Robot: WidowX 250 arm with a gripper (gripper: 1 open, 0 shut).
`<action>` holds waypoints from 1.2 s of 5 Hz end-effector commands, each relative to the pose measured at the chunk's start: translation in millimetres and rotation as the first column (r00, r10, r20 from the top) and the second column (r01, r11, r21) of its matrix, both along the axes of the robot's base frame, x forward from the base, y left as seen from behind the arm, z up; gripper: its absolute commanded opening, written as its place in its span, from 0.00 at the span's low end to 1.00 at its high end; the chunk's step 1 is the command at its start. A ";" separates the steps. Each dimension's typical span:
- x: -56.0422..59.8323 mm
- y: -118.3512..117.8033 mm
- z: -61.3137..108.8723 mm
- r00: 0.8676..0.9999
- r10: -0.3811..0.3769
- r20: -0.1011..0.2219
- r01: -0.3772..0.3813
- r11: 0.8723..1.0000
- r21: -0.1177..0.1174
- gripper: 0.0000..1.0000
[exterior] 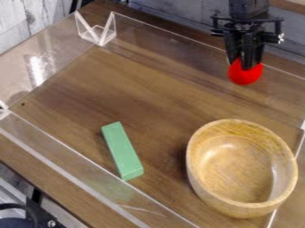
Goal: Move the red object to the right side of the table
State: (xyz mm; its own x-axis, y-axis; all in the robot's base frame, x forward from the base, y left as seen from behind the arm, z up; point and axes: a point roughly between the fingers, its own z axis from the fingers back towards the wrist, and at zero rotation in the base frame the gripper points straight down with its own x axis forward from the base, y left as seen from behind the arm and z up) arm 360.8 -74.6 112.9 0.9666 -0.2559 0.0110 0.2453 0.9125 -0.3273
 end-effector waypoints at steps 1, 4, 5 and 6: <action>6.2 -0.6 10.6 0.998 -0.029 0.056 0.029 1.000 0.012 1.00; 12.5 -0.1 12.6 0.991 -0.088 0.098 0.084 0.996 0.042 1.00; 11.5 1.2 23.6 0.987 -0.102 0.127 0.097 0.994 0.051 1.00; 8.6 2.8 35.2 0.981 -0.114 0.157 0.107 0.993 0.053 1.00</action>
